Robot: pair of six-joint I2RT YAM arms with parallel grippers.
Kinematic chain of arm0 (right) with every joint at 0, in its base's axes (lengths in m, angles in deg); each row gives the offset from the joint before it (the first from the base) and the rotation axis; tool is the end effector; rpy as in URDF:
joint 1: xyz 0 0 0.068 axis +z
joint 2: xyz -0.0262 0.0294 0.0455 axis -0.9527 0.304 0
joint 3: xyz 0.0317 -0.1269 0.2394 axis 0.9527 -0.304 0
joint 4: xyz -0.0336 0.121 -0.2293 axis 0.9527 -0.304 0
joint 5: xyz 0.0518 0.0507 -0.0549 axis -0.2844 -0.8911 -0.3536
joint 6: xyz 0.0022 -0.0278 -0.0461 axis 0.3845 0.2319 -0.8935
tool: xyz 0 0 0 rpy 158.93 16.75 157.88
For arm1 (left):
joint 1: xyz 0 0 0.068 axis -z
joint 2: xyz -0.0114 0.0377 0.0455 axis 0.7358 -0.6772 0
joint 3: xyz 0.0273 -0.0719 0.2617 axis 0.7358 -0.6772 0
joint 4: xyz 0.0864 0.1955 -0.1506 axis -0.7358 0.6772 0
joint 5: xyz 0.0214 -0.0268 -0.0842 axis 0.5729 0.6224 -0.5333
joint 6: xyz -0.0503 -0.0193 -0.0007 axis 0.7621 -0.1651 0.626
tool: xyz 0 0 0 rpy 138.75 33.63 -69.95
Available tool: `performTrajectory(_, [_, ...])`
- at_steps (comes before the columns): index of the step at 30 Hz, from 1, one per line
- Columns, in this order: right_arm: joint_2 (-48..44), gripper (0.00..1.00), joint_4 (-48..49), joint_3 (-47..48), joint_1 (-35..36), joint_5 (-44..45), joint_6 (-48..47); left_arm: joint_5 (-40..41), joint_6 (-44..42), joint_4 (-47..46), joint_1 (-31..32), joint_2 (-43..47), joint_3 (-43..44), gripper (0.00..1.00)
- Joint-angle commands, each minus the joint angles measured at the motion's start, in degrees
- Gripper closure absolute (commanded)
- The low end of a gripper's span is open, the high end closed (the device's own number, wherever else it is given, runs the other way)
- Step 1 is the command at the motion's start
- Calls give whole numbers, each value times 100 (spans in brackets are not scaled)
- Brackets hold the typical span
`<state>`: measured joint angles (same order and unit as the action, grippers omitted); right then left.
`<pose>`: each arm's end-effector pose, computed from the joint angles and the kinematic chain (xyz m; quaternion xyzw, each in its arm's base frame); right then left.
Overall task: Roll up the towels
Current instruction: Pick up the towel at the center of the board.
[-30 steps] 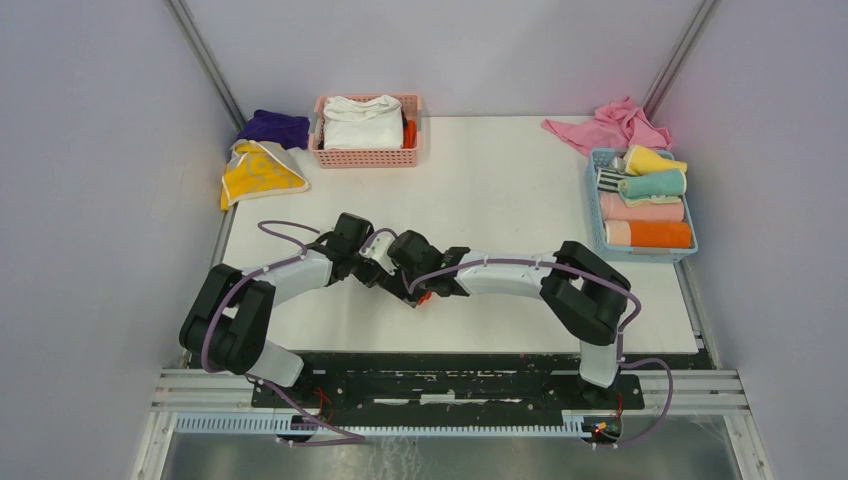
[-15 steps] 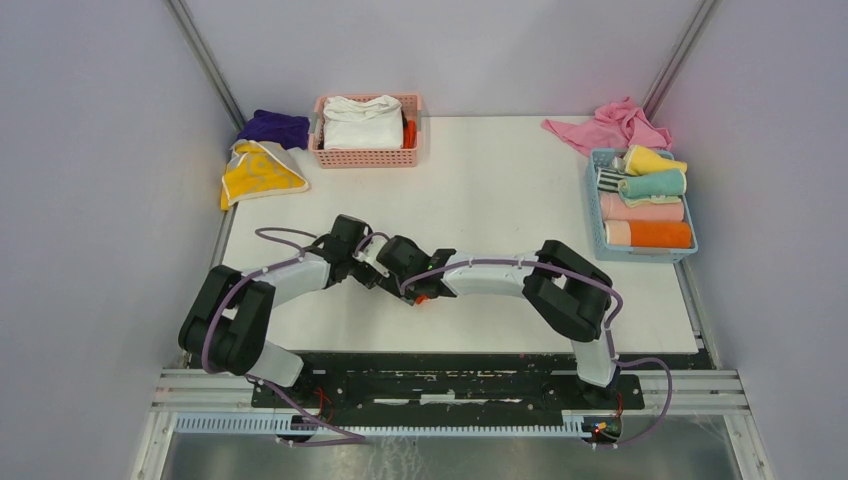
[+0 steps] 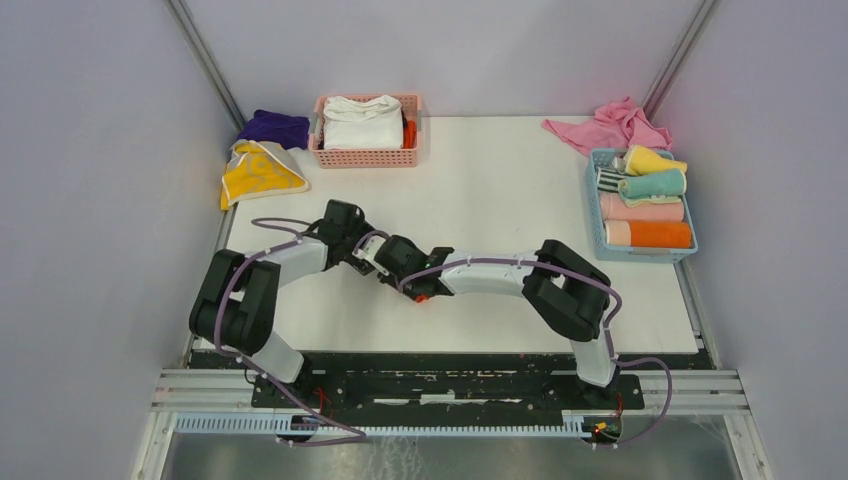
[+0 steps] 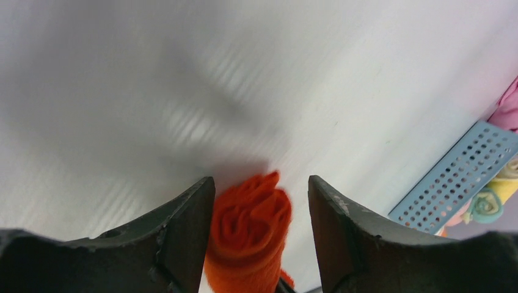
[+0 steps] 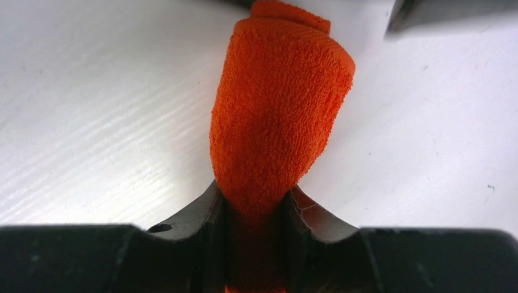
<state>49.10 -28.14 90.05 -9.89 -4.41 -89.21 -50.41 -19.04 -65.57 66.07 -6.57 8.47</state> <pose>0.2005 0.3667 0.1594 -0.4734 0.8260 0.0543 0.3010 0.2694 -0.0964 0.1444 -0.3873 0.8685 -0.2585 0.1701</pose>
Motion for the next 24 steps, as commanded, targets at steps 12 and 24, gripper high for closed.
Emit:
performTrajectory(12, [-1050, 100, -1822, -128, -933, 734, 1923, 996, -2548, 1972, -1114, 434, 2362, 33])
performTrajectory(24, [-2346, 100, -3353, 479, -2590, 2083, 3489, 1971, -4366, 2355, -1097, 2669, 2231, 13])
